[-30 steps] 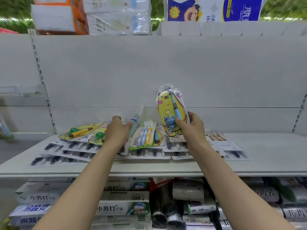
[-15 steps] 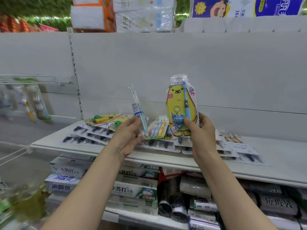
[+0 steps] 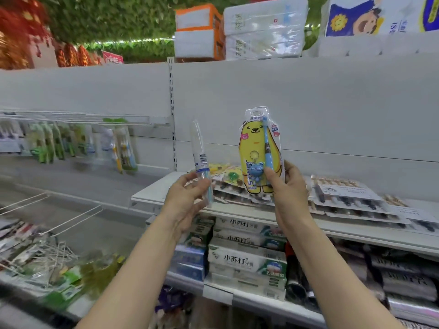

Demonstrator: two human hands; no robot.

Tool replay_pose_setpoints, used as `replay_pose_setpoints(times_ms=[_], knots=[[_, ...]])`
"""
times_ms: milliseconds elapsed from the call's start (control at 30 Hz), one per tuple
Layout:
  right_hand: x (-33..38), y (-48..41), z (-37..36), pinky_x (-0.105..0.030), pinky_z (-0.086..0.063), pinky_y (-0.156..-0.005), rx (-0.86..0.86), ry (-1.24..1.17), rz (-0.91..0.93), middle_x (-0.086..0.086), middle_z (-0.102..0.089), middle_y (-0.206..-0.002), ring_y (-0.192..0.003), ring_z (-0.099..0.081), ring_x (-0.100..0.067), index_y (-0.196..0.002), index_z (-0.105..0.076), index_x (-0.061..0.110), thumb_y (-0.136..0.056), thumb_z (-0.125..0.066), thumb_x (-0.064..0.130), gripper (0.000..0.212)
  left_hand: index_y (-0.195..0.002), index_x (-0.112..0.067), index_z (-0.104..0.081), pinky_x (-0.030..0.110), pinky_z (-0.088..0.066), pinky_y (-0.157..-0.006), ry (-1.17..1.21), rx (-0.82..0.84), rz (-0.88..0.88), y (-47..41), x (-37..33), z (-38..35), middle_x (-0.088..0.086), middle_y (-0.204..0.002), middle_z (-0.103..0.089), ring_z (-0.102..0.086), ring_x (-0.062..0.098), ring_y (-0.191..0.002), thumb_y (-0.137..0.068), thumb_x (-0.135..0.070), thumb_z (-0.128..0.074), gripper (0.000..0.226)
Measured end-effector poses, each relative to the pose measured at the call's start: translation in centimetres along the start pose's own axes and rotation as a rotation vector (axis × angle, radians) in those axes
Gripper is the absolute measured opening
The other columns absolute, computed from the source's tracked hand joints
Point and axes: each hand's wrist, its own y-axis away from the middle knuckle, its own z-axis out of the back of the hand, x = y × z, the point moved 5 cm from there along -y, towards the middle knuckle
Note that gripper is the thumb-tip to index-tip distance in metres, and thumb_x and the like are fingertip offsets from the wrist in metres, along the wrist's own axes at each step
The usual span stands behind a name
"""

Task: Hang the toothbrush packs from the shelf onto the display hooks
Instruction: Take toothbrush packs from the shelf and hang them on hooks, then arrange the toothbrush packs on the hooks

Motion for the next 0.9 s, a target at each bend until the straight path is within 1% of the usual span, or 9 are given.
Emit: replay_pose_setpoints(times_ms=[100, 167, 233, 333, 500, 567, 700, 800, 900], knots=[[-0.7, 2.3, -5.5, -0.025, -0.057, -0.082, 0.001, -0.001, -0.006, -0.002, -0.068, -0.12, -0.103, -0.07, -0.013, -0.121, -0.055, 0.02, -0.095, -0.065, 0.016, 0.029, -0.129, -0.006, -0.053, 0.034, -0.056, -0.063, -0.028, 0.012, -0.024, 0.6, -2.4, 5.5, 0.011, -0.106, -0.068, -0.066, 0.021, -0.082, -0.083, -0.004, -0.073, 0.05], [-1.2, 3.9, -9.7, -0.032, -0.058, -0.086, 0.008, -0.005, -0.01, -0.003, -0.068, -0.119, -0.103, -0.07, -0.015, -0.116, -0.054, 0.024, -0.095, -0.065, 0.015, 0.025, -0.121, -0.011, -0.055, 0.028, -0.054, -0.056, -0.064, 0.032, -0.051, 1.0, -4.2, 9.4, 0.006, -0.101, -0.067, -0.067, 0.016, -0.079, -0.084, -0.001, -0.072, 0.042], [-1.6, 5.3, -14.1, -0.038, -0.057, -0.092, 0.018, 0.005, -0.007, -0.004, -0.067, -0.121, -0.106, -0.069, -0.018, -0.121, -0.053, 0.02, -0.095, -0.066, 0.015, 0.03, -0.11, -0.022, -0.055, 0.027, -0.052, -0.059, -0.102, 0.032, -0.076, 1.2, -5.9, 13.3, 0.004, -0.103, -0.065, -0.066, 0.016, -0.084, -0.084, -0.002, -0.073, 0.037], [-2.3, 7.5, -20.3, -0.029, -0.06, -0.076, 0.042, -0.012, 0.002, -0.002, -0.068, -0.117, -0.1, -0.071, -0.017, -0.126, -0.052, 0.016, -0.095, -0.064, 0.013, 0.033, -0.109, -0.031, -0.057, 0.031, -0.05, -0.063, -0.163, 0.035, -0.111, 1.2, -8.4, 19.0, 0.003, -0.109, -0.066, -0.064, 0.021, -0.093, -0.08, -0.008, -0.079, 0.043], [-4.5, 9.1, -28.1, -0.023, -0.056, -0.065, 0.046, -0.005, -0.002, -0.005, -0.069, -0.117, -0.097, -0.071, -0.019, -0.129, -0.054, 0.014, -0.094, -0.067, 0.016, 0.038, -0.117, -0.023, -0.056, 0.047, -0.052, -0.084, -0.193, 0.005, -0.115, 0.2, -11.3, 26.2, 0.004, -0.099, -0.07, -0.067, 0.02, -0.088, -0.08, -0.004, -0.078, 0.048], [-5.6, 8.9, -30.7, -0.026, -0.058, -0.07, 0.048, -0.004, 0.005, -0.006, -0.069, -0.118, -0.099, -0.071, -0.018, -0.129, -0.053, 0.014, -0.094, -0.067, 0.017, 0.038, -0.118, -0.022, -0.056, 0.049, -0.052, -0.085, -0.197, -0.009, -0.117, -0.8, -11.9, 28.6, 0.002, -0.095, -0.072, -0.068, 0.019, -0.085, -0.08, -0.002, -0.077, 0.047], [-8.3, 7.6, -35.7, -0.042, -0.059, -0.088, 0.049, -0.036, 0.017, -0.007, -0.068, -0.12, -0.105, -0.07, -0.022, -0.127, -0.053, 0.017, -0.094, -0.066, 0.016, 0.035, -0.113, -0.026, -0.057, 0.052, -0.053, -0.09, -0.226, -0.031, -0.121, -4.2, -13.0, 33.3, 0.003, -0.101, -0.073, -0.069, 0.021, -0.092, -0.08, -0.004, -0.078, 0.045], [-10.8, 6.7, -39.1, -0.041, -0.057, -0.09, 0.067, -0.039, 0.052, -0.003, -0.069, -0.118, -0.107, -0.069, -0.022, -0.12, -0.057, 0.024, -0.094, -0.067, 0.017, 0.028, -0.112, -0.028, -0.057, 0.054, -0.052, -0.091, -0.238, -0.046, -0.123, -7.1, -13.1, 36.3, 0.003, -0.099, -0.075, -0.07, 0.023, -0.095, -0.08, -0.005, -0.078, 0.044], [-12.4, 5.6, -41.9, -0.037, -0.057, -0.089, 0.051, -0.107, 0.072, -0.004, -0.069, -0.117, -0.108, -0.068, -0.021, -0.113, -0.058, 0.027, -0.093, -0.067, 0.015, 0.025, -0.117, -0.028, -0.053, 0.042, -0.053, -0.085, -0.271, -0.02, -0.136, -10.3, -13.6, 38.5, 0.002, -0.097, -0.077, -0.069, 0.024, -0.099, -0.082, -0.006, -0.077, 0.048]])
